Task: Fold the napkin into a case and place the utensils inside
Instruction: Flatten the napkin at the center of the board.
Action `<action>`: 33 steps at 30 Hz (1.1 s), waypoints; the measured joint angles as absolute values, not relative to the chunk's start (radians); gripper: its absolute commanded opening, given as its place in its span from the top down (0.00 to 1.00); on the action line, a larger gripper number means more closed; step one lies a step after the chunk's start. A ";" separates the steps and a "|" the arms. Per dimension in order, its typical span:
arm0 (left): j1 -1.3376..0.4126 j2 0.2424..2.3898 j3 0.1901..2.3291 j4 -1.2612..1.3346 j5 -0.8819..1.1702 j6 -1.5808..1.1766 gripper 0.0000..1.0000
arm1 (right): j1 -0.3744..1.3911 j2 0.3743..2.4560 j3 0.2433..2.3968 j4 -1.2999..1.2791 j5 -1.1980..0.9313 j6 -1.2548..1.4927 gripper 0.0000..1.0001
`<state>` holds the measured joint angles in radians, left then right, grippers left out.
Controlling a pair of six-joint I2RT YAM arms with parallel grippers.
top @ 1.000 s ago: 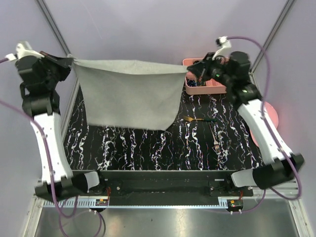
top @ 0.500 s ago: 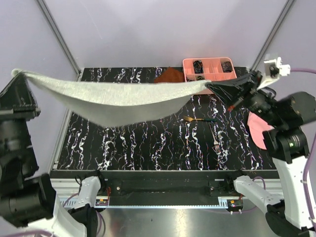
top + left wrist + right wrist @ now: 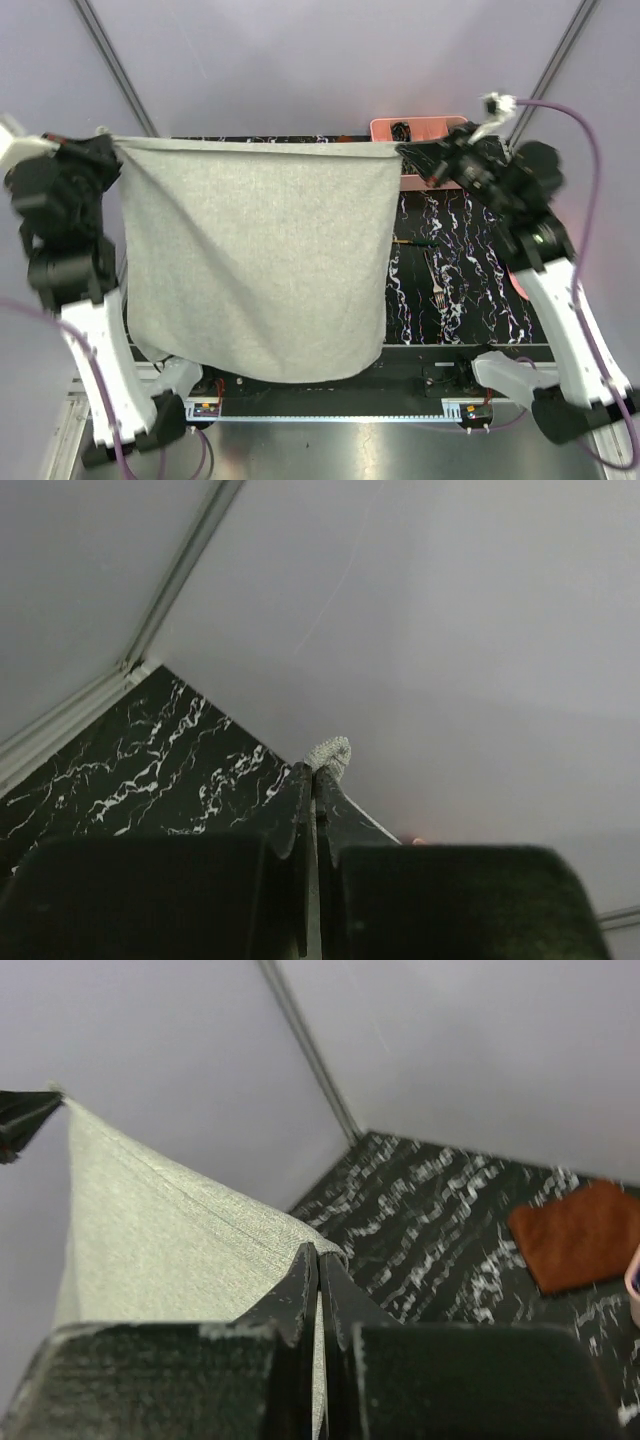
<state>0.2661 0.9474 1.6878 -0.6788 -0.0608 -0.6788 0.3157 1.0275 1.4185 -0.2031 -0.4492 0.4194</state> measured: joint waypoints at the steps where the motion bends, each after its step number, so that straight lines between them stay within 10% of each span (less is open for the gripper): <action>1: 0.265 0.986 1.674 -0.667 -0.051 -0.682 1.00 | 0.316 1.070 1.402 -0.199 -0.427 0.419 1.00; 19: 0.242 1.934 1.538 -0.279 0.180 -0.734 1.00 | 0.272 1.934 1.526 -0.028 -0.310 0.361 1.00; 33: 0.242 1.839 1.462 -0.475 0.214 -0.677 1.00 | 0.267 1.890 1.449 -0.132 -0.392 0.384 1.00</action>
